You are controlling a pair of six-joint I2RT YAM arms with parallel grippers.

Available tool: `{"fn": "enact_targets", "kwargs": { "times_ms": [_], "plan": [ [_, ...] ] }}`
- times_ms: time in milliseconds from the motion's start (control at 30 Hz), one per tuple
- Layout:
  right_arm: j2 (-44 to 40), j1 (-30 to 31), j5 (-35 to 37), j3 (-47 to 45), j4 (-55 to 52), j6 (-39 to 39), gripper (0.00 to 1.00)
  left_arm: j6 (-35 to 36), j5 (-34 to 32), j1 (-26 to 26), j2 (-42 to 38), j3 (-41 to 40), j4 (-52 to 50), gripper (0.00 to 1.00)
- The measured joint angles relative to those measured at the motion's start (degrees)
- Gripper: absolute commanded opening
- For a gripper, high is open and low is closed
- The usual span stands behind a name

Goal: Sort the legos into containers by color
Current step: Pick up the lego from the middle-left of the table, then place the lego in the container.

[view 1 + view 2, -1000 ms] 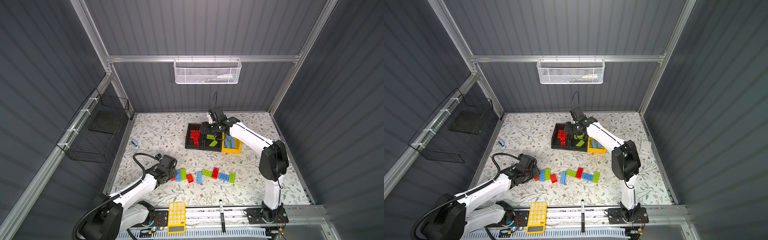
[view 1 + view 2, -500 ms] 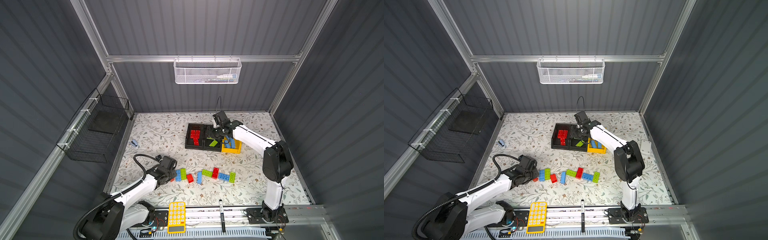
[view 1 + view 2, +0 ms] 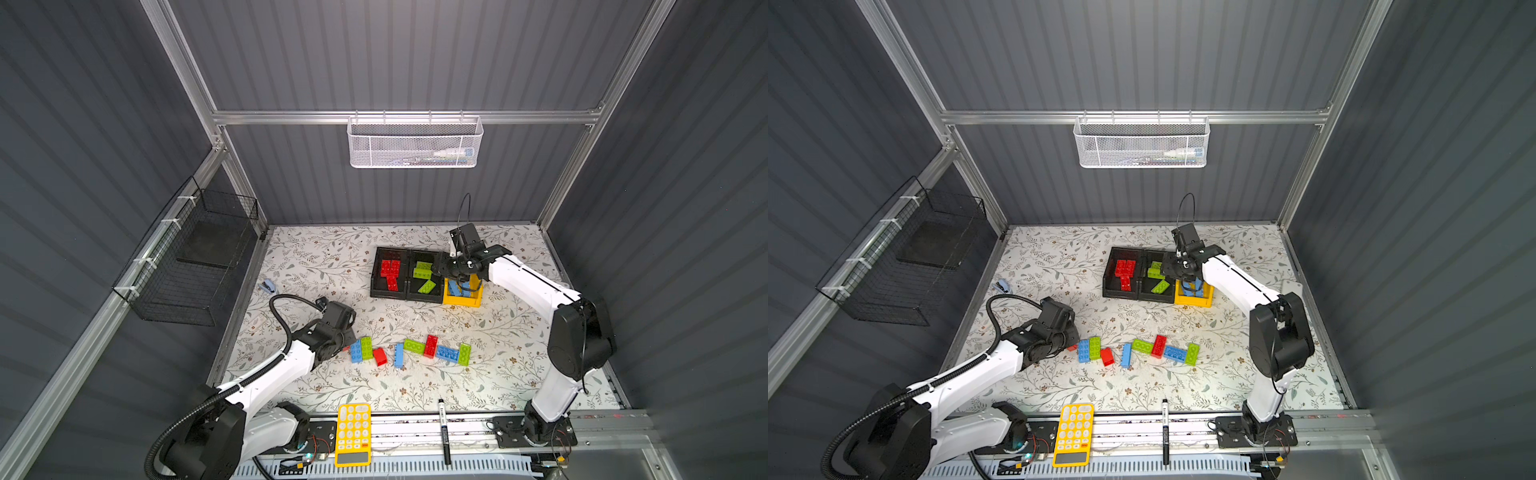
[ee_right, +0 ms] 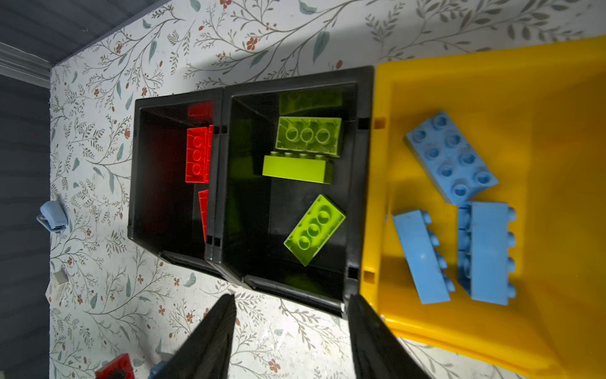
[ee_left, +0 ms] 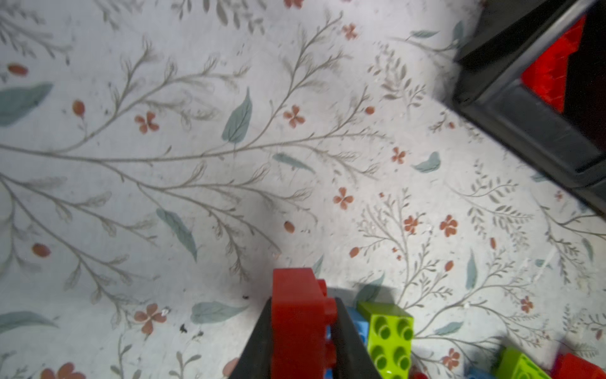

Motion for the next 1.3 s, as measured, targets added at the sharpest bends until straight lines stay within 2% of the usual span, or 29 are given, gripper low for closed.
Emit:
{"fn": "enact_targets", "kwargs": {
  "times_ms": [333,600,867,1100,1167,1300],
  "plan": [
    [-9.73,-2.19,1.77,-12.44,0.02,1.55,0.57,12.9,-0.39,0.0,8.9,21.31,-2.75,0.21],
    [-16.61,-2.19,2.75,-23.1,-1.11,4.24,0.57,23.15,3.28,0.0,24.79,37.13,-0.57,0.2],
    [-24.81,-2.19,3.19,-32.09,-3.21,7.58,0.58,28.65,8.98,0.0,42.45,51.39,0.5,0.2],
    [-26.71,-2.19,2.97,-37.88,-5.18,9.64,0.6,31.04,11.89,0.0,51.8,60.02,0.5,0.22],
    [-26.88,-2.19,2.95,-38.4,-5.42,9.92,0.61,31.01,12.28,0.02,52.92,60.15,0.44,0.26],
    [-26.91,-2.19,2.82,-38.49,-5.57,10.14,0.63,30.84,12.81,0.17,53.9,60.15,-0.02,0.42]
  ]
}}
